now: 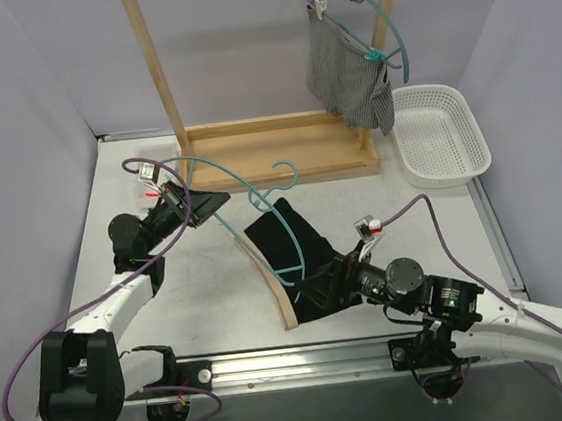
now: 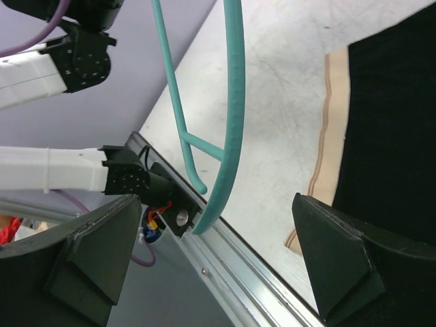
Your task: Remove the underwear clipped to the hanger
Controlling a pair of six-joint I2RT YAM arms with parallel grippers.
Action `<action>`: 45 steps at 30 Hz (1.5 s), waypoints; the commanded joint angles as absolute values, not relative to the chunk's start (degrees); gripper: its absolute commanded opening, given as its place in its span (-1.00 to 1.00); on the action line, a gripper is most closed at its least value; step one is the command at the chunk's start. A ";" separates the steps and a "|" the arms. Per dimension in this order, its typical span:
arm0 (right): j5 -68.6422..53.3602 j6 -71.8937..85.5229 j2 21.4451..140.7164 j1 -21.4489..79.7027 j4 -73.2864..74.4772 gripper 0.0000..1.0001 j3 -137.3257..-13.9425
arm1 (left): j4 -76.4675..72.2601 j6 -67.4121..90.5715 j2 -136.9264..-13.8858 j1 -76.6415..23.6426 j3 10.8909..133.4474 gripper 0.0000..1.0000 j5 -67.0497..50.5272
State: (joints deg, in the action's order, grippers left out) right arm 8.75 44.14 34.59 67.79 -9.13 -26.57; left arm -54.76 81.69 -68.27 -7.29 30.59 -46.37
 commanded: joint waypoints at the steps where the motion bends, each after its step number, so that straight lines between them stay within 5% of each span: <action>1: 0.45 40.17 37.34 65.49 -18.96 0.99 -26.72 | -67.59 88.07 -67.06 -6.94 30.68 -0.95 -49.13; 9: -13.07 39.90 47.71 62.23 -33.89 0.81 -26.89 | -69.43 89.74 -66.36 -7.47 29.27 -0.95 -49.31; 12: -16.78 39.90 52.02 62.05 -37.61 0.24 -28.21 | -69.78 89.74 -66.71 -7.73 28.83 -0.95 -49.22; 16: -18.20 39.38 54.23 62.05 -38.32 -0.94 -29.09 | -69.70 89.47 -67.15 -7.73 28.91 -0.94 -49.30; 17: -17.24 39.20 53.62 61.96 -38.06 -1.00 -29.09 | -69.61 89.12 -66.97 -7.65 29.00 -0.64 -49.92; 21: -10.39 36.66 48.88 61.96 -28.78 -1.00 -30.58 | -59.03 84.13 -64.08 -6.51 29.18 0.87 -49.92; 27: 10.43 32.26 46.40 61.96 -8.58 -1.00 -39.97 | -25.80 64.89 -52.66 -3.69 32.86 0.88 -46.07; 34: 26.79 22.00 66.92 61.79 5.26 -1.00 -64.13 | 6.22 44.13 -45.71 -3.43 39.20 0.88 -34.64; 39: 23.40 17.23 82.59 54.69 14.65 -1.00 -92.03 | 11.86 40.26 -42.98 -3.43 37.80 0.88 -34.28; 45: 10.39 11.52 96.14 45.54 19.86 -1.00 -111.86 | 14.85 38.32 -40.26 -3.43 36.12 0.87 -35.07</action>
